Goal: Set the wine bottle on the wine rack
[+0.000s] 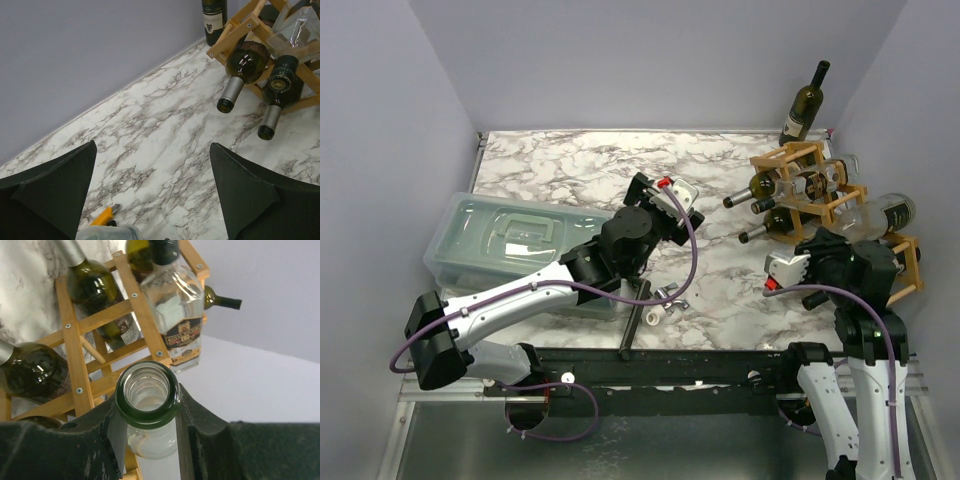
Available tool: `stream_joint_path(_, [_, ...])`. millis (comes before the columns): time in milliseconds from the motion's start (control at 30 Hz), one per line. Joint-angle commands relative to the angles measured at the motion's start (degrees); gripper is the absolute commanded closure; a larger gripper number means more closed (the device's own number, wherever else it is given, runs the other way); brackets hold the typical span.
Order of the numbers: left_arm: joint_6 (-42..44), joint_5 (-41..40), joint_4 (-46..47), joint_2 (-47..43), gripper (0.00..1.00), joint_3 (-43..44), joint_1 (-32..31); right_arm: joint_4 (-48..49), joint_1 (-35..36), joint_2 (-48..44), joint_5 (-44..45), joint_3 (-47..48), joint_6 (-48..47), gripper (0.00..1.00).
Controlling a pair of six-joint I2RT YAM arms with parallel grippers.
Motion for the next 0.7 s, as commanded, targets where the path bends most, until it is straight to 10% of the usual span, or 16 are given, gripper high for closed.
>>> stream_joint_path(0, [0.9,-1.3,1.0,0.9,0.04,-0.9,-0.2,-6.1,1.1,-1.6,0.6,-4.2,-4.0,1.00])
stream_joint_path(667, [2.1,-1.8,0.9,3.0,0.04,-0.6,-0.2,-10.5,7.2,-5.7,1.1,-11.4,-5.6,0.45])
